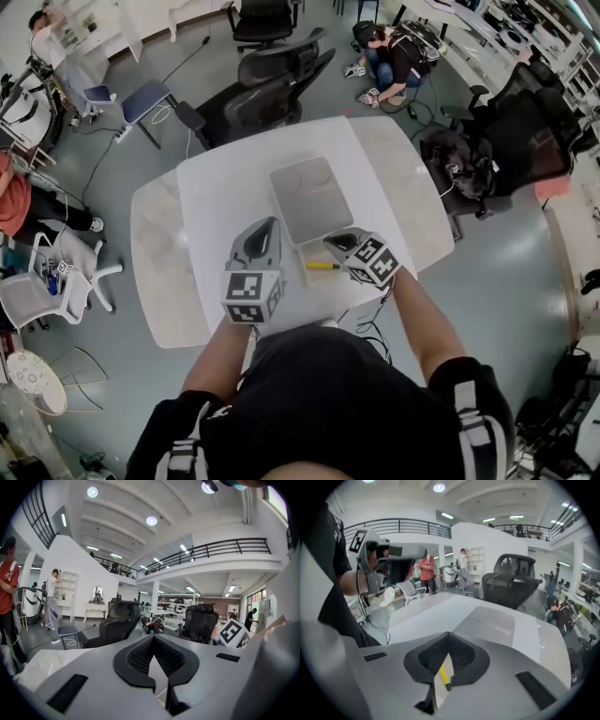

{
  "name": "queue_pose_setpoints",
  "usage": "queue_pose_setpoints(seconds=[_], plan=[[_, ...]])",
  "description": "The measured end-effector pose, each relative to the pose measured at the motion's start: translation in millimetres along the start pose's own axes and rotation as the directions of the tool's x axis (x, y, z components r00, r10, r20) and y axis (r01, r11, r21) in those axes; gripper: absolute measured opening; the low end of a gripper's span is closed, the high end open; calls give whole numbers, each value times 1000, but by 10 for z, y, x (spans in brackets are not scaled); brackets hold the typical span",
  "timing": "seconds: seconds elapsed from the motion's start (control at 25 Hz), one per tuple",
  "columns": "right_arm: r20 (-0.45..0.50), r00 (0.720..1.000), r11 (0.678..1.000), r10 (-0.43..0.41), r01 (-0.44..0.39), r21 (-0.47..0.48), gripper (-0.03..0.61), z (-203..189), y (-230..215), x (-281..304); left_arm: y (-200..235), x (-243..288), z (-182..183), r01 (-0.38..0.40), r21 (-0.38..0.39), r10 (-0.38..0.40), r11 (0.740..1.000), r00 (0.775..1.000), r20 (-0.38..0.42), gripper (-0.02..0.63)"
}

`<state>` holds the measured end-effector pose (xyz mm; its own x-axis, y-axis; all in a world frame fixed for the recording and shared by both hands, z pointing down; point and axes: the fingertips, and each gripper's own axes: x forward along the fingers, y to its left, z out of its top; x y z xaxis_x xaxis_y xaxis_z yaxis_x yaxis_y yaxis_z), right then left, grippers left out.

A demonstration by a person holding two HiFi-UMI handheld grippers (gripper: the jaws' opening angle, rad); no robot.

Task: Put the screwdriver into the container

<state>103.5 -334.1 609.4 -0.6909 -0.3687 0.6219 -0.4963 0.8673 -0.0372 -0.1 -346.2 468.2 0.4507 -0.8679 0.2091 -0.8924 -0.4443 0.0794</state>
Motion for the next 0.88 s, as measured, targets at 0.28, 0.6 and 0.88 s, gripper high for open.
queue_pose_setpoints(seconds=[0.28,0.6,0.88], plan=[[296,898,944,-326,295,146,11,646,-389,-868,-190,209,93,65,21,-65,998,998,13,6],[493,521,705,-697,625,335,11,1019,-703,-2047,-390,389,216,111,45,-112,993,993,40,6],[499,411,622,-763,679,390,11,955,-643,-2295,-458,406,282,122,59,-126,991,990,59,6]])
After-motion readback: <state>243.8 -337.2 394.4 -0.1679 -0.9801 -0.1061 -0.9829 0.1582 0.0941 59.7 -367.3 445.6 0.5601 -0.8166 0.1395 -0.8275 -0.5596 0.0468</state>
